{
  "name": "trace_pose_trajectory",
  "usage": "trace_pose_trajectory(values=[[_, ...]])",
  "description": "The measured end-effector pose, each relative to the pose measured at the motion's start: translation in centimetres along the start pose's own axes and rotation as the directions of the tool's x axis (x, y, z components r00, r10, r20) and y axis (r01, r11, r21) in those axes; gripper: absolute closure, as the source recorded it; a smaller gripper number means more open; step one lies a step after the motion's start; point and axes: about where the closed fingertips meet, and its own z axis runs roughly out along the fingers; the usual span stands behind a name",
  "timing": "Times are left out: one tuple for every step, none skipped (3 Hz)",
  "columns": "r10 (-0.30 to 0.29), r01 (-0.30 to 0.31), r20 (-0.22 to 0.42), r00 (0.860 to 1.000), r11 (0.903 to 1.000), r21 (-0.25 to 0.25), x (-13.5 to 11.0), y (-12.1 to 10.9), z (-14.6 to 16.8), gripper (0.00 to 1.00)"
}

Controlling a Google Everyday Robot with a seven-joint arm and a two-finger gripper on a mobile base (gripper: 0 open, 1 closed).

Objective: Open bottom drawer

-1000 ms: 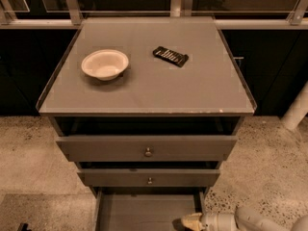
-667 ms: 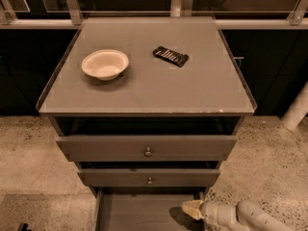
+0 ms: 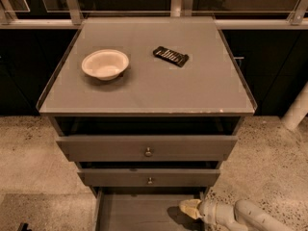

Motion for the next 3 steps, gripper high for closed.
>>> trace_pose_trajectory(values=[[0.0, 0.0, 0.0, 1.0, 1.0, 0.0, 0.0, 0.0, 0.0, 0.35], [0.0, 0.0, 0.0, 1.0, 1.0, 0.0, 0.0, 0.0, 0.0, 0.13], [0.0, 0.0, 0.0, 1.0, 1.0, 0.0, 0.0, 0.01, 0.01, 0.0]])
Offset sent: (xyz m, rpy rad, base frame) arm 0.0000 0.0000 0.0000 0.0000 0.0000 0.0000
